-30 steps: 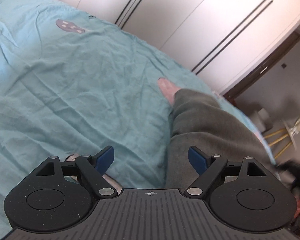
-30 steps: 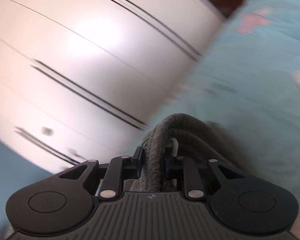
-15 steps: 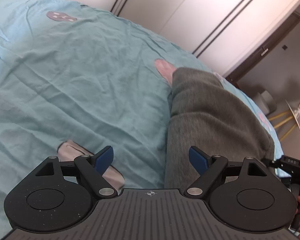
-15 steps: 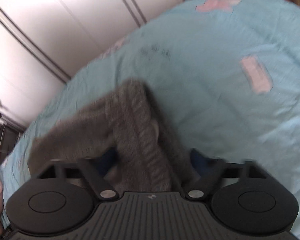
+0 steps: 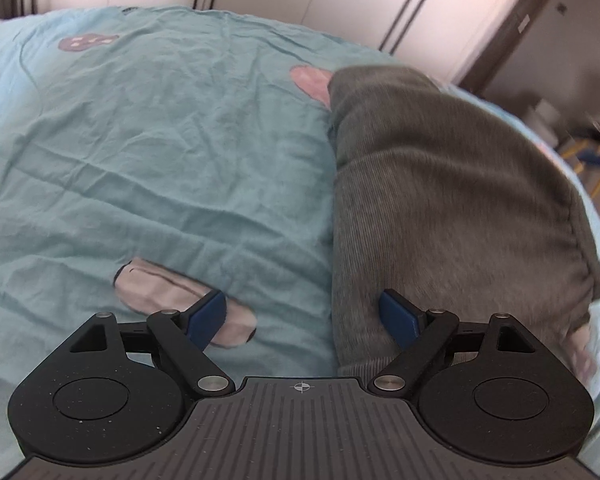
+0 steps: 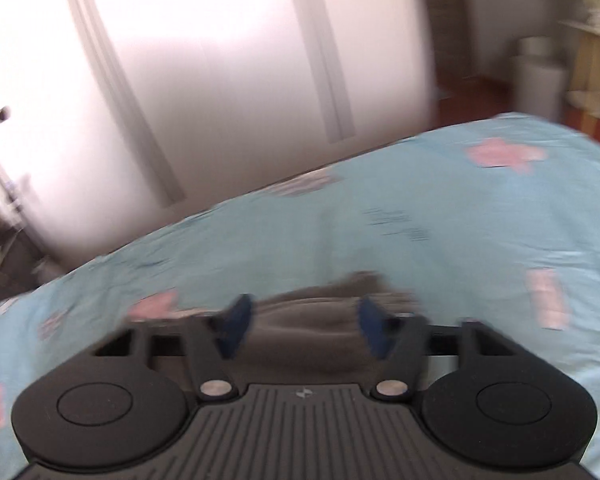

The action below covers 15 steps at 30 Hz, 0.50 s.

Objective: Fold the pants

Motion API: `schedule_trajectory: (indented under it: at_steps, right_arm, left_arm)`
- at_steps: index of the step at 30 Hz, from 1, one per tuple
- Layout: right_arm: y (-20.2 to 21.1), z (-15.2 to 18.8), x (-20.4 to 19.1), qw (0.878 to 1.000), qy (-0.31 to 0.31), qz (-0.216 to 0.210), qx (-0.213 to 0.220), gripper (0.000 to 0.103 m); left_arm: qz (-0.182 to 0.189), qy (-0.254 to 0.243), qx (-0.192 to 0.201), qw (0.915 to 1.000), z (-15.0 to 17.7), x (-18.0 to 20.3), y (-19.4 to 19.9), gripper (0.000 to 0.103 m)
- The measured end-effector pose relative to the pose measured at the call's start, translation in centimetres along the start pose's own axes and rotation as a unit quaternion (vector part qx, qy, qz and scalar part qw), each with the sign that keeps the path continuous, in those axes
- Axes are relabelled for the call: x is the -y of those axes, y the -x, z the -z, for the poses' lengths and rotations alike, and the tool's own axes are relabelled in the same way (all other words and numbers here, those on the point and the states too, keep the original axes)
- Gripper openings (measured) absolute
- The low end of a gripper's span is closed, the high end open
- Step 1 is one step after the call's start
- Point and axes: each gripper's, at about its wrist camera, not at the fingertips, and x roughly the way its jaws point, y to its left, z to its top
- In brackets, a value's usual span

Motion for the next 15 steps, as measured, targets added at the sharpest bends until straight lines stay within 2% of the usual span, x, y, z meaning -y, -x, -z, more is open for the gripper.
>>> schedule_trajectory:
  at_steps: [2, 4, 5, 7, 8, 11, 13, 15]
  right_arm:
    - [-1.7, 0.0, -1.9, 0.999, 0.04, -0.014, -0.013, 0.04]
    - [-3.9, 1.0, -3.5, 0.995, 0.088, -0.01, -0.036, 0.04]
    - [-5.1, 1.8, -3.7, 0.993, 0.1, 0.004, -0.063, 0.04]
    - [-7.7, 3.5, -2.9, 0.985, 0.108, 0.046, -0.127, 0.036]
    - [-8.0, 4.3, -2.3, 0.984, 0.107, 0.049, -0.134, 0.036]
    - [-7.0, 4.7, -2.0, 0.987, 0.098, 0.046, -0.117, 0.035]
    - [-6.2, 3.7, -2.5, 0.99, 0.086, 0.042, -0.104, 0.035]
    - [-5.3, 2.4, -3.6, 0.993, 0.083, 0.014, -0.078, 0.04]
  left_arm:
    - [-0.013, 0.004, -0.008, 0.9999, 0.3, -0.2, 0.4, 0.09]
    - [-0.027, 0.023, -0.014, 0.9993, 0.2, -0.5, 0.9, 0.09]
    - [-0.047, 0.032, -0.007, 0.9984, 0.0, -0.7, 1.5, 0.086]
    - [-0.088, 0.03, 0.033, 0.9951, -0.5, -0.8, 2.9, 0.084]
    - [-0.107, 0.036, 0.062, 0.9917, -0.8, -1.1, 3.7, 0.084]
    - [-0.135, 0.066, 0.121, 0.9811, -1.4, -2.3, 5.2, 0.087]
    - [-0.146, 0.092, 0.131, 0.9762, -1.8, -3.4, 5.5, 0.087]
    - [-0.168, 0.121, 0.124, 0.9703, -2.2, -4.8, 5.5, 0.087]
